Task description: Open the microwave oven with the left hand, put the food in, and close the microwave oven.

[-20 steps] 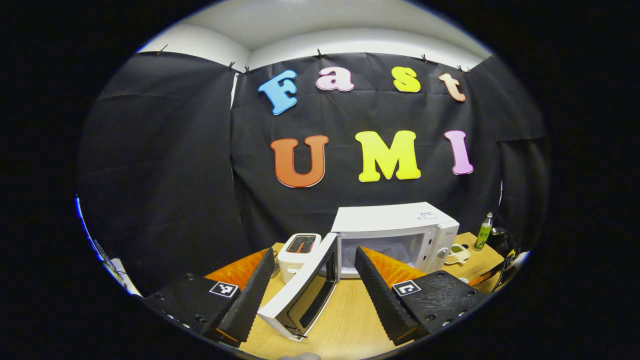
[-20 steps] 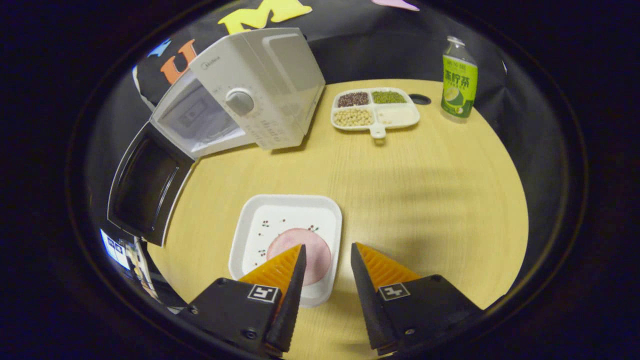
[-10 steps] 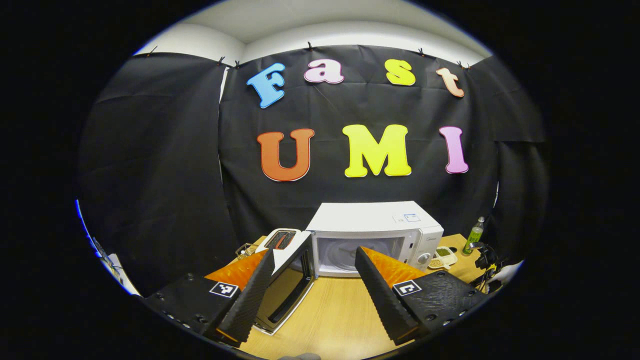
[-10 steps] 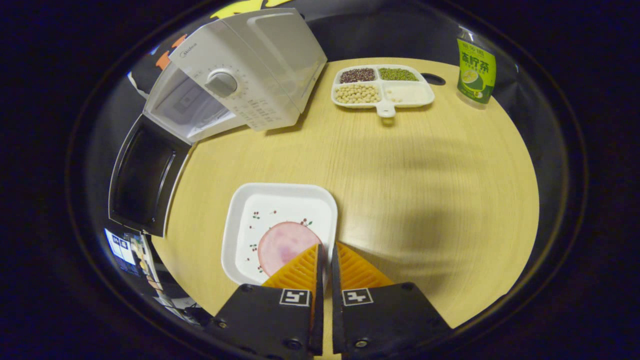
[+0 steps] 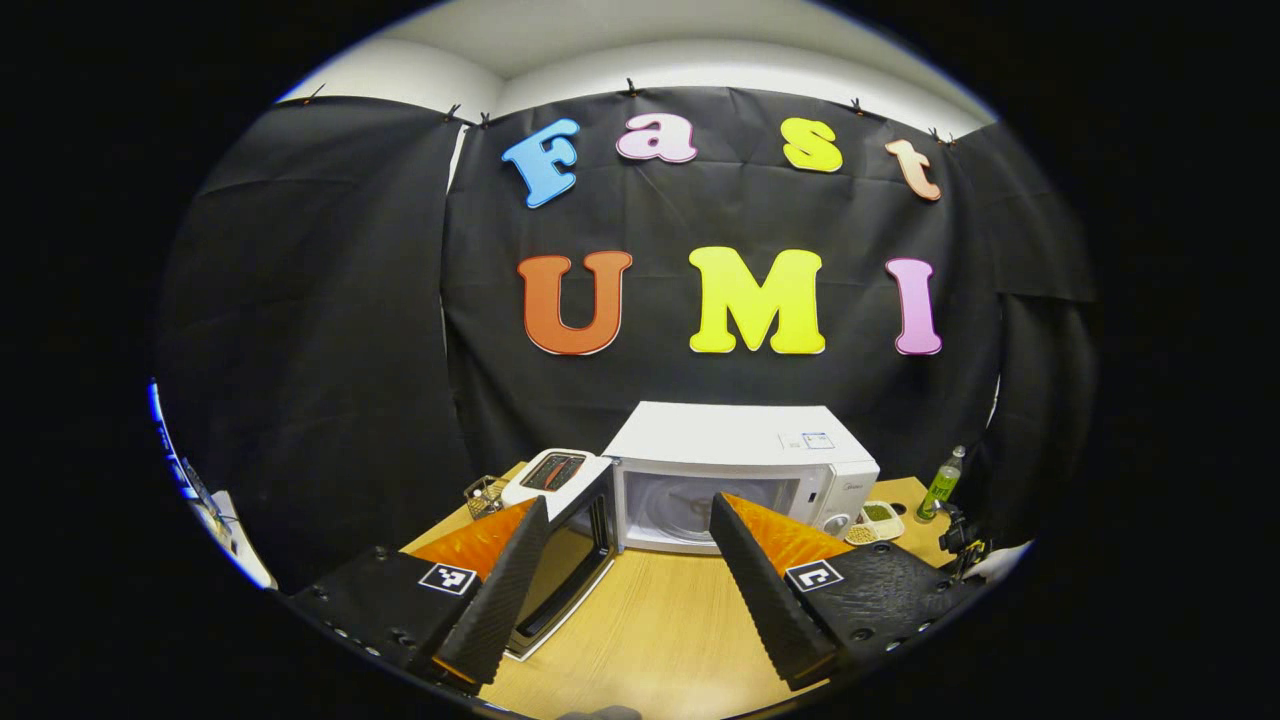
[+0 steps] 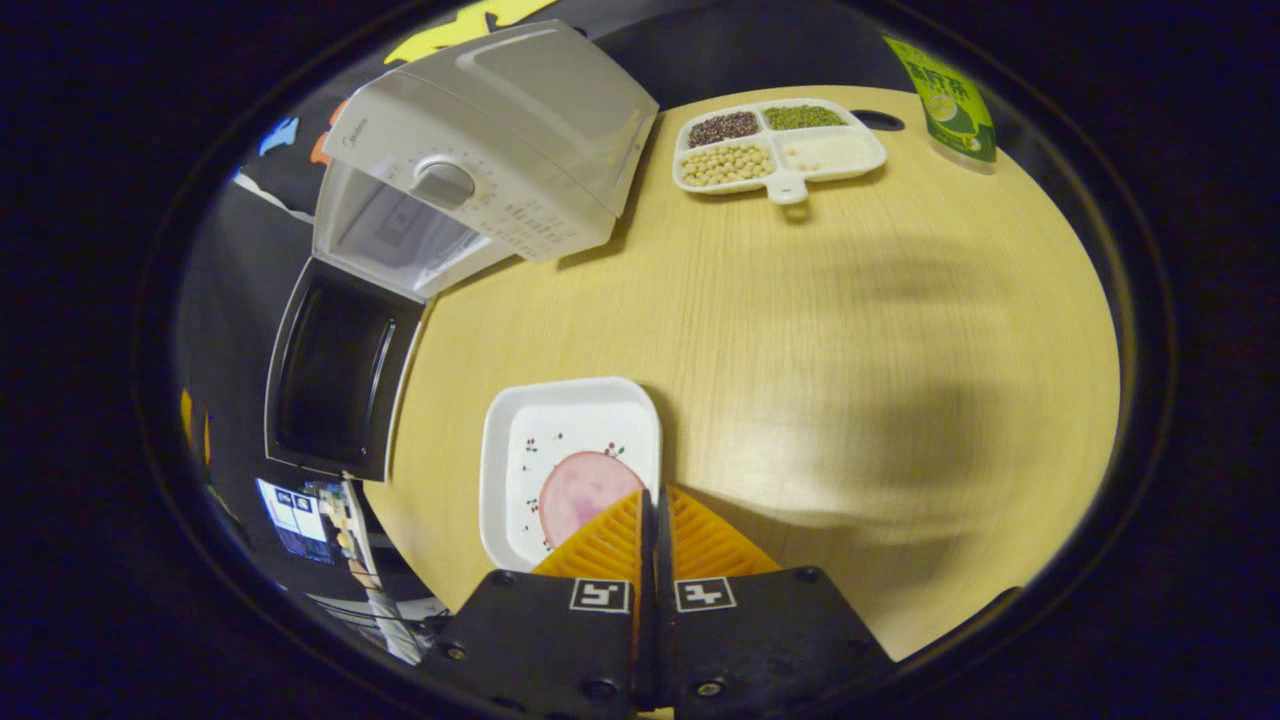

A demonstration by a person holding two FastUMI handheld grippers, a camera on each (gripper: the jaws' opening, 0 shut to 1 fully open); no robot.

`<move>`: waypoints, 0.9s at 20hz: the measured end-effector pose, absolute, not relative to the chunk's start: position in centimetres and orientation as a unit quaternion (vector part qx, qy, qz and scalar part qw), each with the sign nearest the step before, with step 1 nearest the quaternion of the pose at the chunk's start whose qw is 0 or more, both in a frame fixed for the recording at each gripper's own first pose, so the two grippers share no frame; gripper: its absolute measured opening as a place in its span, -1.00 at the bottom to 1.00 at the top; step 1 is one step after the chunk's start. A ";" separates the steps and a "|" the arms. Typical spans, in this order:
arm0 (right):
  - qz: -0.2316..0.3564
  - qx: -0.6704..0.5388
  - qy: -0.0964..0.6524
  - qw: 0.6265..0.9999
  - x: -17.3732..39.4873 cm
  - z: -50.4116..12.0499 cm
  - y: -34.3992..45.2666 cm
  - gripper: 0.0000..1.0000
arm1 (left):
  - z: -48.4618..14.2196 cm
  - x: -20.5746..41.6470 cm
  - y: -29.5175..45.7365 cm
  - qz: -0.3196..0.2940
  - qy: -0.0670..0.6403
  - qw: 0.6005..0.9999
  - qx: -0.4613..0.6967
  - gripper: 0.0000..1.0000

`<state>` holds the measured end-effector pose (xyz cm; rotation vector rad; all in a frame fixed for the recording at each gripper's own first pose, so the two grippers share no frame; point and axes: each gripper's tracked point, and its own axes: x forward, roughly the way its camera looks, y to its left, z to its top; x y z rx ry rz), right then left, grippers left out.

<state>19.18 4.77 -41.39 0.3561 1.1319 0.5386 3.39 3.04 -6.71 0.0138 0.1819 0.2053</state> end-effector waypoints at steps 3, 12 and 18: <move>0.251 0.189 0.504 0.804 18.7 -39.4 5.6 -0.93 | -6.3 3.6 4.1 0.095 0.088 0.991 0.015 0.93; 0.226 0.268 0.388 0.853 19.8 -31.7 12.9 -0.92 | -4.8 3.3 6.9 0.027 0.074 0.997 0.009 0.93; 0.159 0.356 0.269 0.881 22.3 -28.7 22.0 -0.94 | -6.8 1.5 10.4 0.000 0.087 0.994 0.060 0.92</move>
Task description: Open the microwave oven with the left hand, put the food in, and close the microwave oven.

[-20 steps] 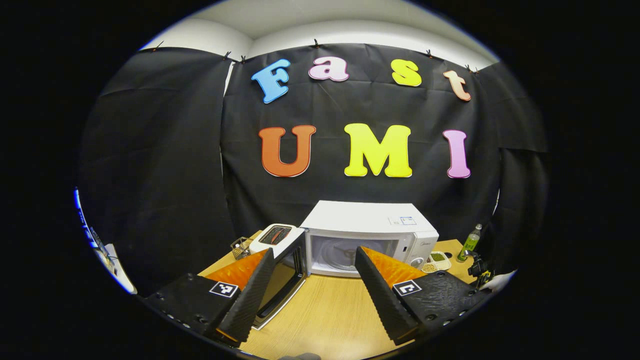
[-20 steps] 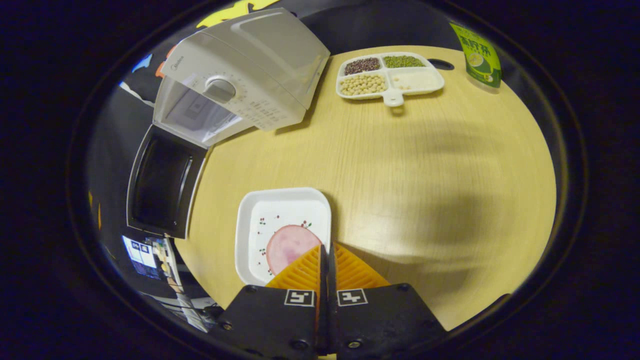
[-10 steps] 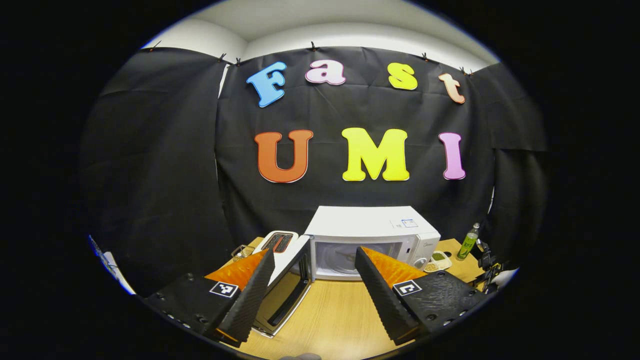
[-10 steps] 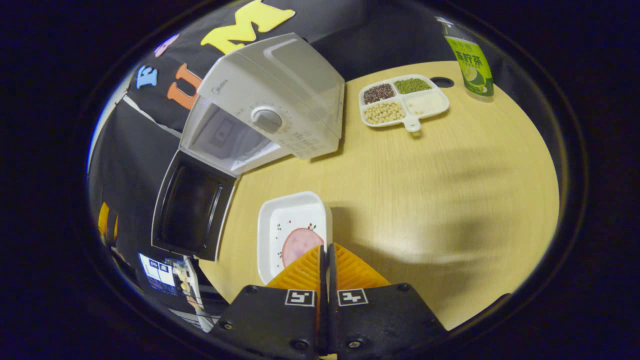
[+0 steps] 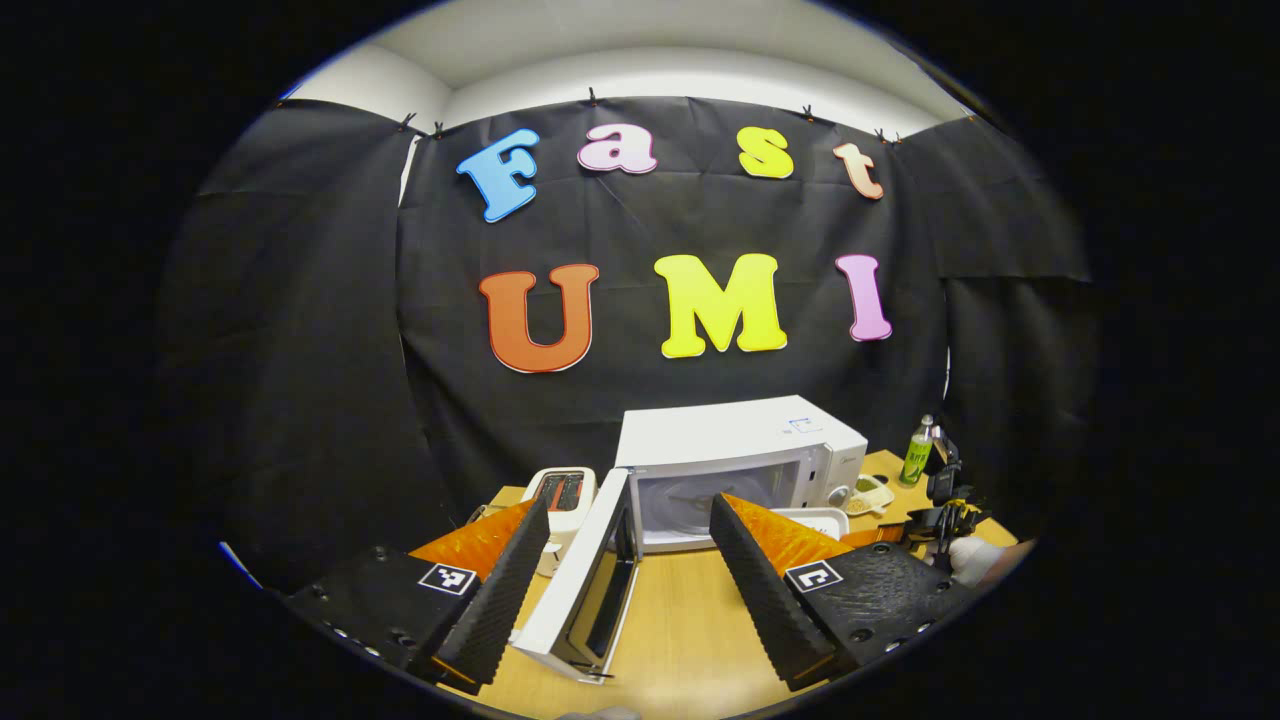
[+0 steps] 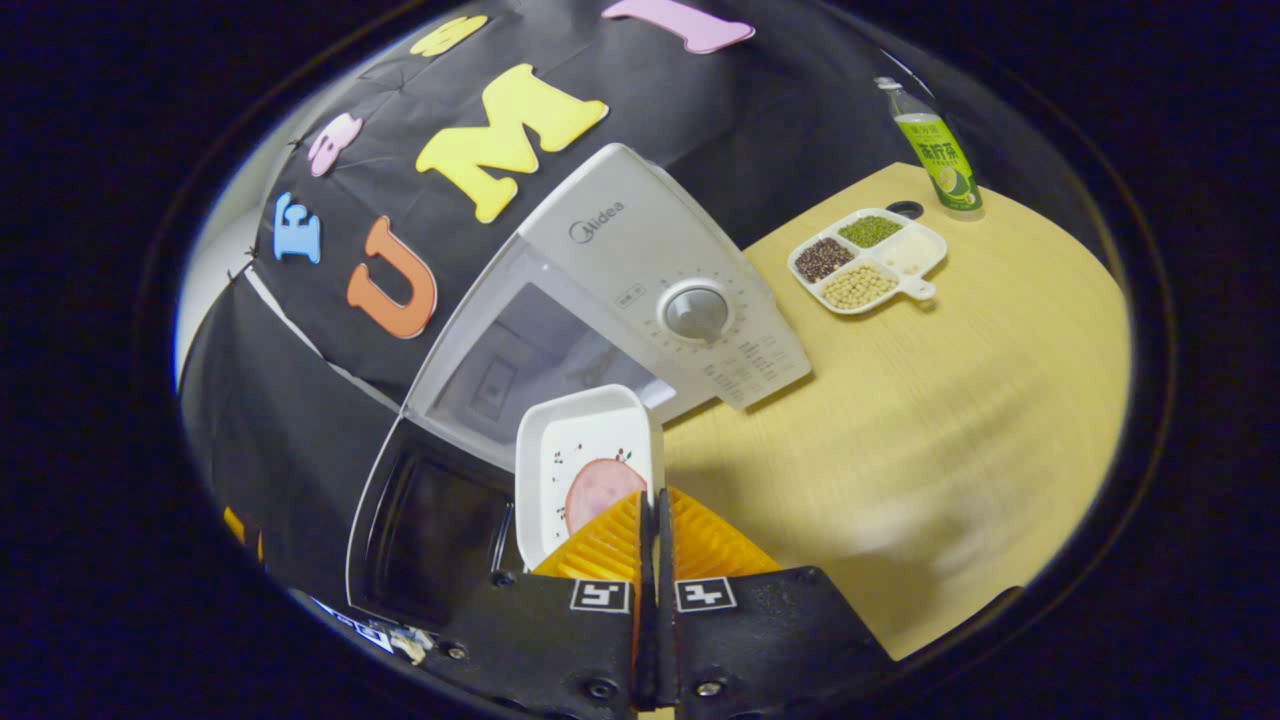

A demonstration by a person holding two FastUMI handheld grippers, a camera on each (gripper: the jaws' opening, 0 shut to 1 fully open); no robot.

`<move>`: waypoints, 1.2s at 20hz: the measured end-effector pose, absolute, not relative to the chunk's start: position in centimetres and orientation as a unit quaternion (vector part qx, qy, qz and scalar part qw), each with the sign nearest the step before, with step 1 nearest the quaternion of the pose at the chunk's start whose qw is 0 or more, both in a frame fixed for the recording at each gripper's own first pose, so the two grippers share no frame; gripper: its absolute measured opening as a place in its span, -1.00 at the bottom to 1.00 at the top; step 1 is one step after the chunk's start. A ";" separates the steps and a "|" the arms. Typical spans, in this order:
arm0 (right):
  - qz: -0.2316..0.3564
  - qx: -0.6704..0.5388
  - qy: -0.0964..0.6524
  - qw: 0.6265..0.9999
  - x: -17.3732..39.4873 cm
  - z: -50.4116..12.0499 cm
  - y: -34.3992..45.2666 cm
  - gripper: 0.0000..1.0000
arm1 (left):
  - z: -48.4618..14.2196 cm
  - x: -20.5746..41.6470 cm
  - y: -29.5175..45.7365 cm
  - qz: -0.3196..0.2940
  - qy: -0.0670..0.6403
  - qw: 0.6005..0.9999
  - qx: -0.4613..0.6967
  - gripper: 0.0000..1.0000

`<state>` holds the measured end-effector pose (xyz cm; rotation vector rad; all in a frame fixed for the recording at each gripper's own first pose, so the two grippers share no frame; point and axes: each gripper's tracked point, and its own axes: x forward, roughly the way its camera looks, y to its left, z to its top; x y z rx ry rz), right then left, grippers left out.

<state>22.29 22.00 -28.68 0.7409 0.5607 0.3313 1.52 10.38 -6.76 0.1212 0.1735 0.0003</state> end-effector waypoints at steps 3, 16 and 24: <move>0.139 0.401 0.232 0.875 23.5 -28.2 26.8 -1.00 | -8.5 0.4 11.1 -0.007 0.101 0.993 0.055 0.93; -0.033 0.532 0.130 0.836 33.0 -26.7 32.6 -0.93 | -11.7 2.0 11.8 -0.018 0.098 0.995 0.030 0.93; -0.067 0.575 0.143 0.802 38.3 -29.0 33.6 -0.93 | -13.1 3.5 13.3 -0.008 0.111 0.993 0.039 0.93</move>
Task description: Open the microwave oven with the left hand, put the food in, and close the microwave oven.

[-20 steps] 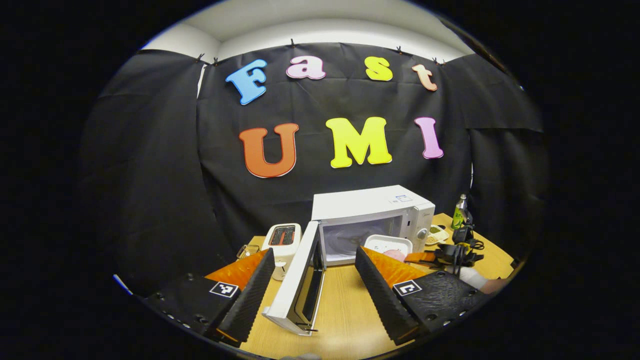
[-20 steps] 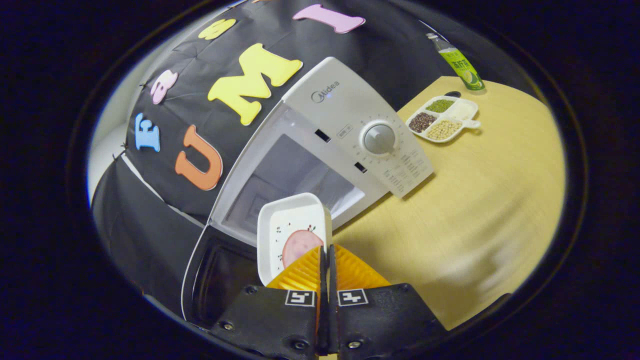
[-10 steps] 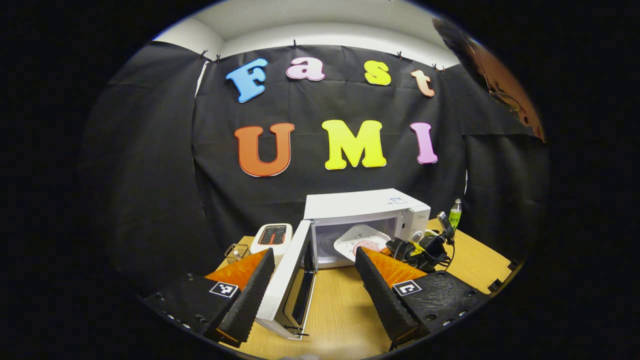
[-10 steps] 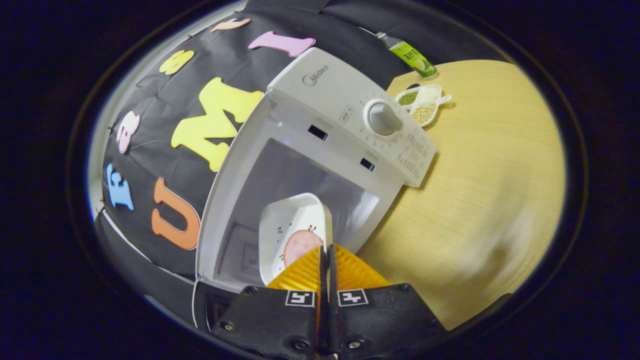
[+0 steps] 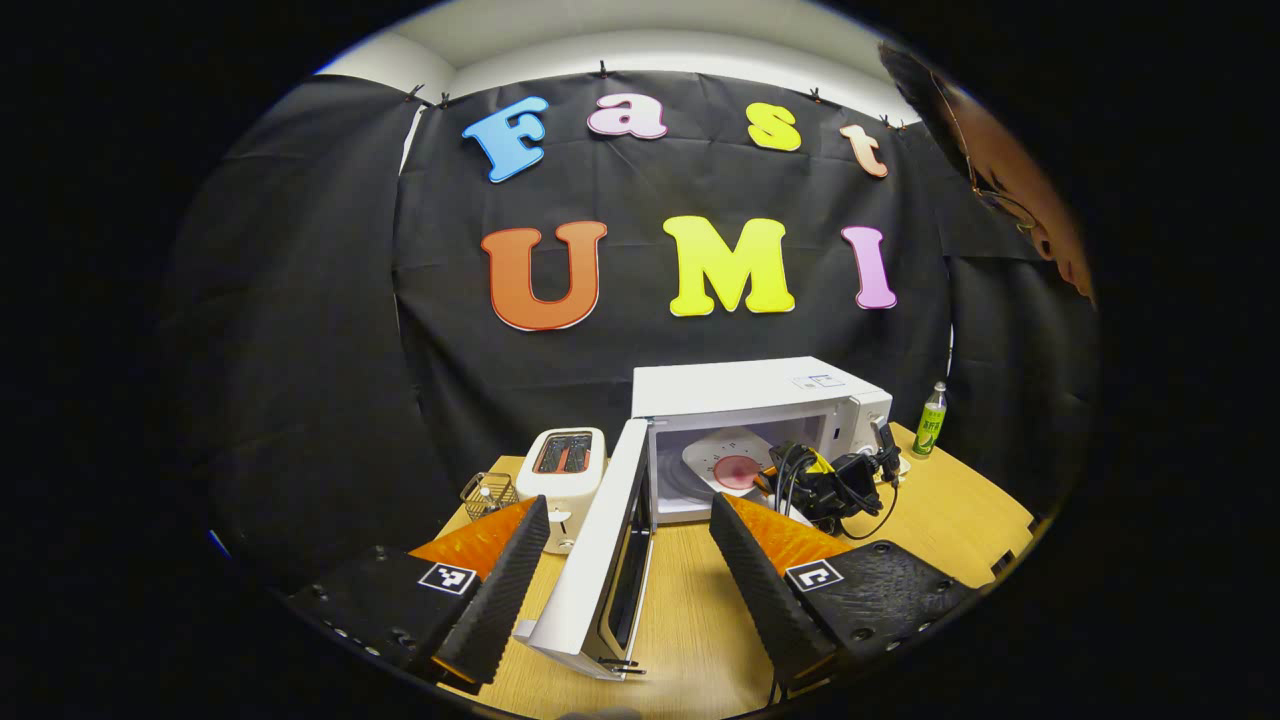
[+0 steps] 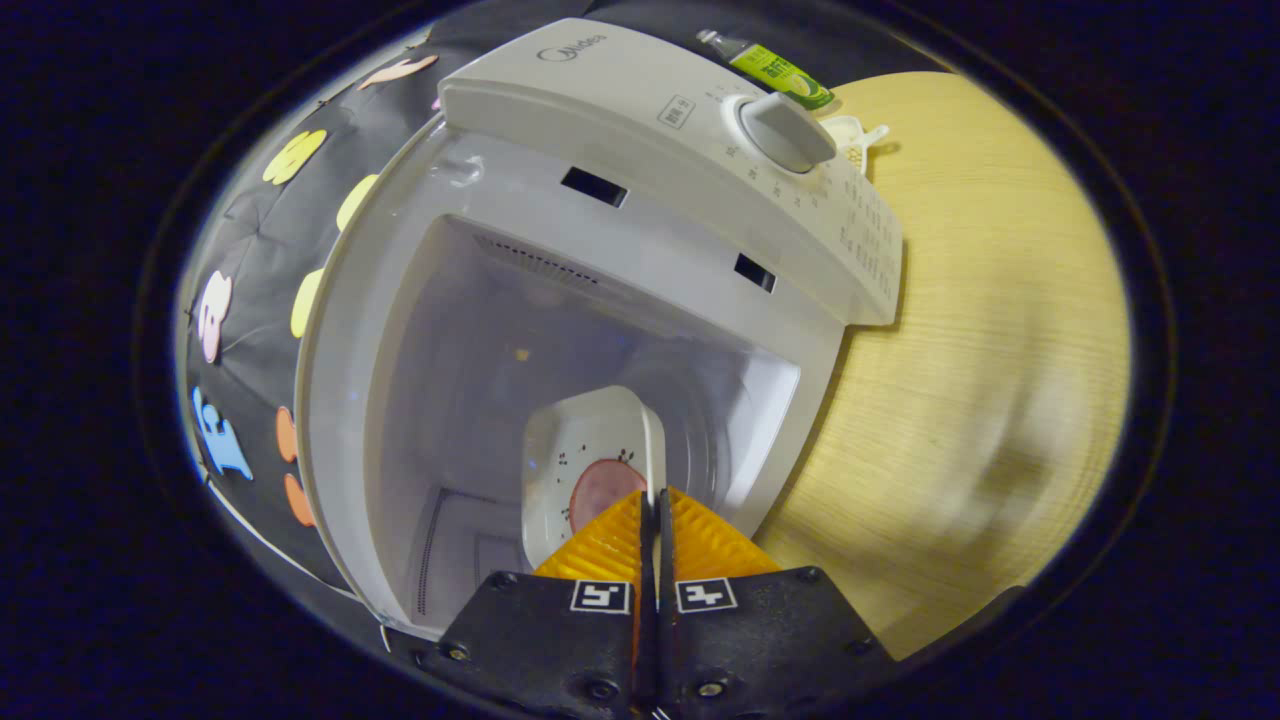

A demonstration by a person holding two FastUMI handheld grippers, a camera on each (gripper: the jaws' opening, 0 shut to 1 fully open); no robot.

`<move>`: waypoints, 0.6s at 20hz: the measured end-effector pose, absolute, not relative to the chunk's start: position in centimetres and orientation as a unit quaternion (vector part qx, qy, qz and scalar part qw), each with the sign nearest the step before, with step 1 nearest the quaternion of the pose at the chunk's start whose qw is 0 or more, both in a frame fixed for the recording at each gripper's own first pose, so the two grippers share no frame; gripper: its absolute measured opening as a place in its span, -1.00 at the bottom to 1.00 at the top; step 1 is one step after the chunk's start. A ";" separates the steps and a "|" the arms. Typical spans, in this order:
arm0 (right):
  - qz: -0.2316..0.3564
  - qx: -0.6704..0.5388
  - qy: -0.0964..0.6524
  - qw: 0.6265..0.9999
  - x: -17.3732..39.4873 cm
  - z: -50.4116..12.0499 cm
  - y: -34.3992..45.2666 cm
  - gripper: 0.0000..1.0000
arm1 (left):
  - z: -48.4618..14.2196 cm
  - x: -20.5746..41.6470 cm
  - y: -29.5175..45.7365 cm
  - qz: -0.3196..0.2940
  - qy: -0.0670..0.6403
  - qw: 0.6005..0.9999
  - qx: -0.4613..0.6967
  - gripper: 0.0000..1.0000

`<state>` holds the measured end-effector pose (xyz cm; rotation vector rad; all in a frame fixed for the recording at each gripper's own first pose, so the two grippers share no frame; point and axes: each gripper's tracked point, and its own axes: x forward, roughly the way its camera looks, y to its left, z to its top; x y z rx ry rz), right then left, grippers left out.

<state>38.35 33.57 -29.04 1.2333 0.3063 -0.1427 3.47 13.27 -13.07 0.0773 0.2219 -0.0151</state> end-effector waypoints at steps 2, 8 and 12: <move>-0.065 0.570 0.137 0.808 39.0 -28.9 33.6 -0.92 | -13.3 3.8 12.9 -0.012 0.110 0.993 0.037 0.93; -0.059 0.571 0.133 0.808 40.3 -28.9 34.4 -0.82 | -13.3 3.8 12.9 -0.012 0.109 0.993 0.038 0.93; -0.051 0.550 0.127 0.824 39.8 -28.2 34.2 -0.84 | -13.2 3.1 13.7 -0.001 0.111 0.993 0.037 0.93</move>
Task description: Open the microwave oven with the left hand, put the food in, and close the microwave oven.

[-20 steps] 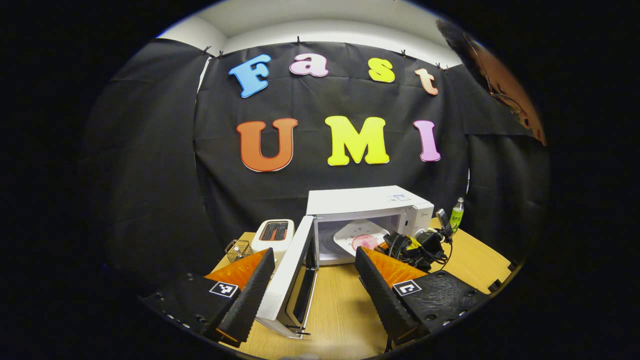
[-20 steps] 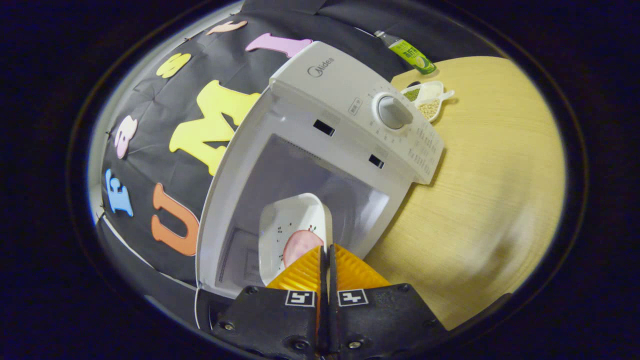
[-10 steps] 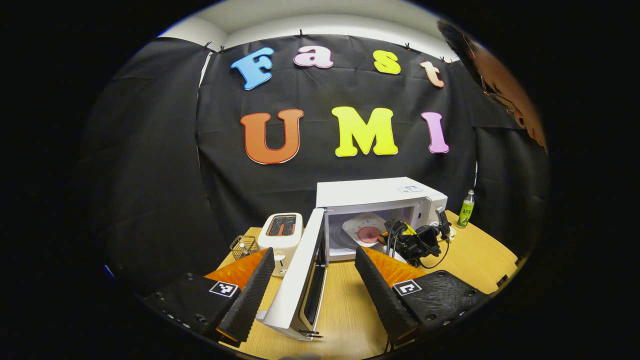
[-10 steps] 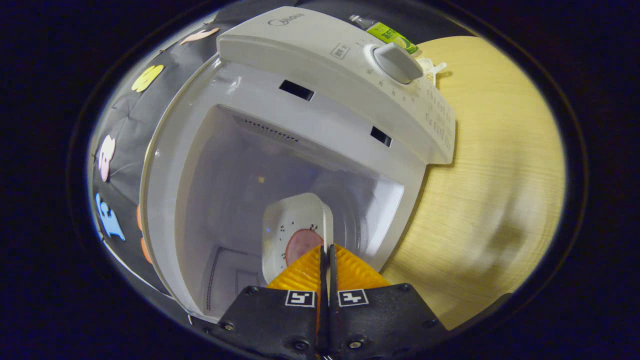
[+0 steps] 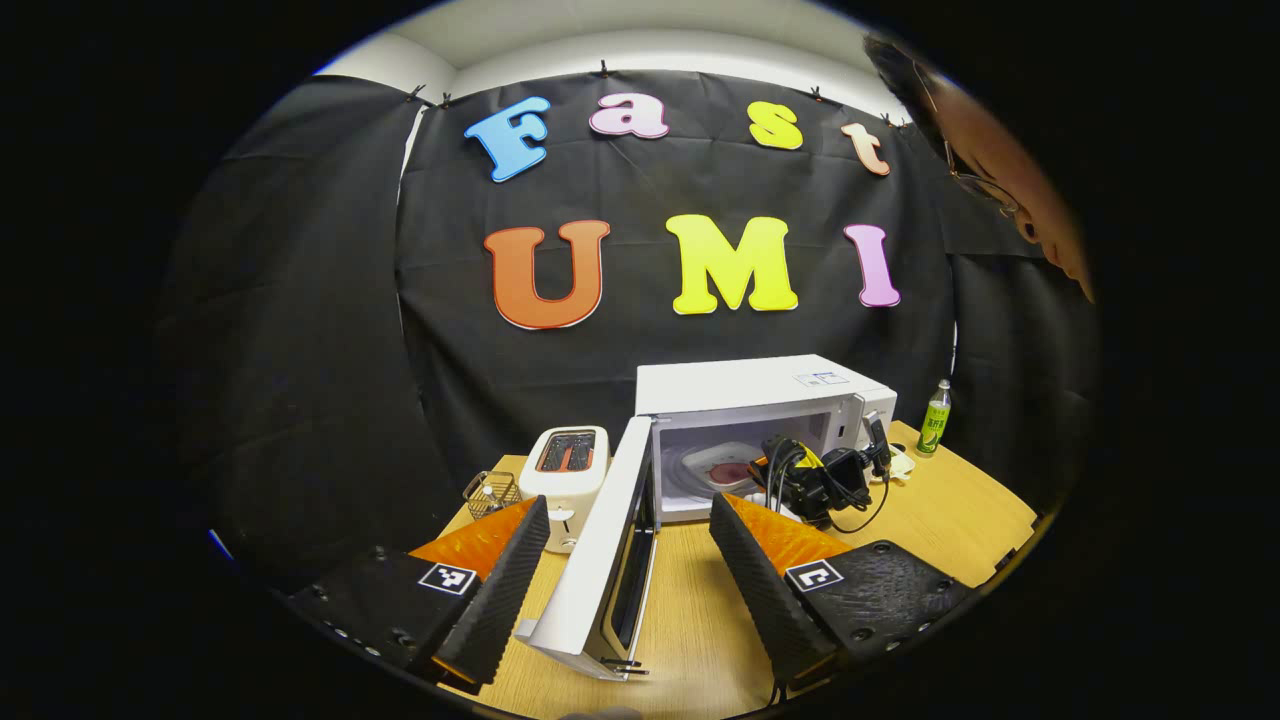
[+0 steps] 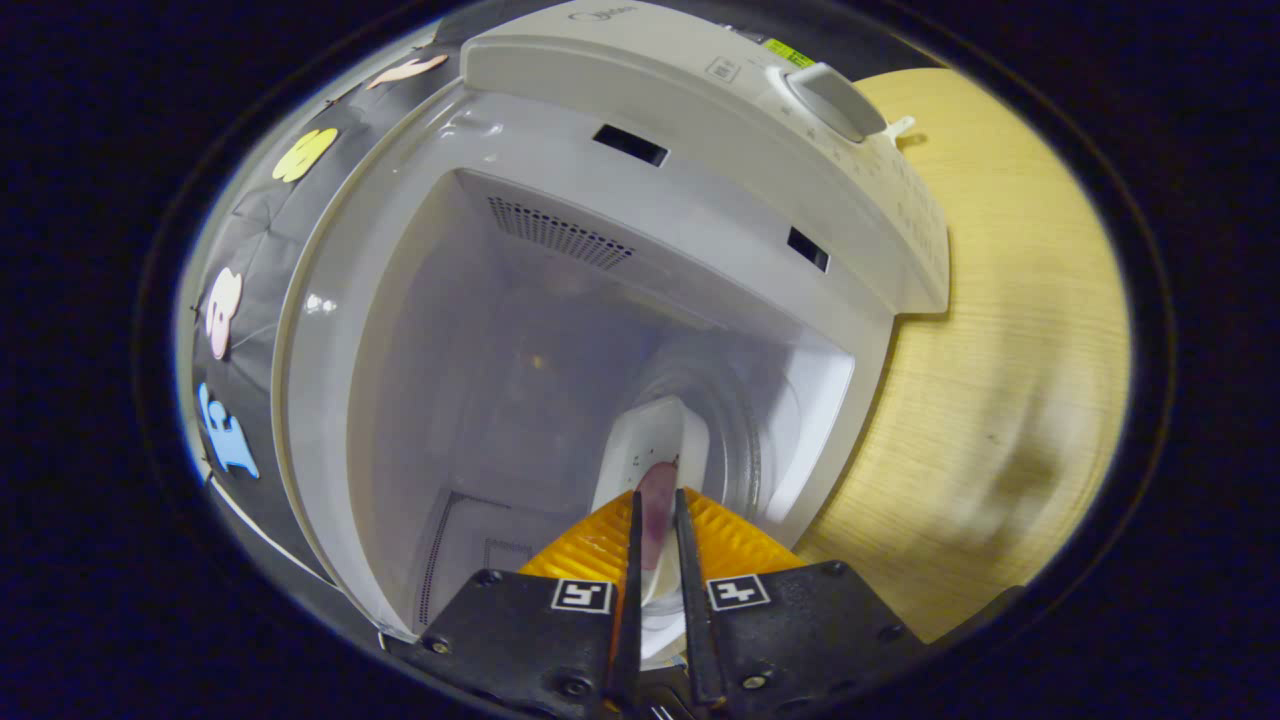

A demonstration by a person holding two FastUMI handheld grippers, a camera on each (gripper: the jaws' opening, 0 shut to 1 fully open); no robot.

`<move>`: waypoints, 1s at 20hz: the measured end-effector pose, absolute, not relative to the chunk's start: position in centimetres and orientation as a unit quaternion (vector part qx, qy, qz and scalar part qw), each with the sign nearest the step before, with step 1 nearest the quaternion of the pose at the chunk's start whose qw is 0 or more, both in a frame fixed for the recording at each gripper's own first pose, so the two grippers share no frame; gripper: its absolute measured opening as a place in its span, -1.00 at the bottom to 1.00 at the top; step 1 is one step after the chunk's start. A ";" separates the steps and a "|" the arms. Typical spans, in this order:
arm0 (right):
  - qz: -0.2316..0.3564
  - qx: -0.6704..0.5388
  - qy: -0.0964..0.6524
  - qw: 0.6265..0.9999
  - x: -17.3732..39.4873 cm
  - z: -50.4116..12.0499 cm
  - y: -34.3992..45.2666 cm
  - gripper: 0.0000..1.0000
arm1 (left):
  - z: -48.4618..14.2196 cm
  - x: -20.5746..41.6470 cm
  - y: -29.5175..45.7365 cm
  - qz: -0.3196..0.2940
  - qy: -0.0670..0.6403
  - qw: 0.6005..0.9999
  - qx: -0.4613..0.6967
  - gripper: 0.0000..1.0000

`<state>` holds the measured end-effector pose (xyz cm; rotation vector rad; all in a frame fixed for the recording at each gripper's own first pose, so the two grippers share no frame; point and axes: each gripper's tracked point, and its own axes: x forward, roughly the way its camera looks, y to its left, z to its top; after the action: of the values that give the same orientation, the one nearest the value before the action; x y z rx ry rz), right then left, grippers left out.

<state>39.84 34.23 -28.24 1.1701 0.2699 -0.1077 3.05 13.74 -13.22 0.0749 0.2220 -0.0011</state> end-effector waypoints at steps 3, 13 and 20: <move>-0.045 0.493 0.111 0.862 38.7 -26.5 33.1 -0.26 | -13.0 2.7 13.8 0.003 0.110 0.993 0.040 0.93; -0.004 0.342 0.094 0.935 32.1 -21.1 28.0 0.77 | -10.4 2.4 12.3 -0.018 0.103 0.993 0.053 0.93; 0.017 0.190 0.075 0.979 26.2 -15.3 21.2 0.98 | -8.4 2.5 11.5 -0.019 0.085 0.994 0.060 0.93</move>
<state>26.23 21.18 -15.33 0.3831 0.1506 0.0342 2.52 11.46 -8.43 0.1209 0.1699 -0.0388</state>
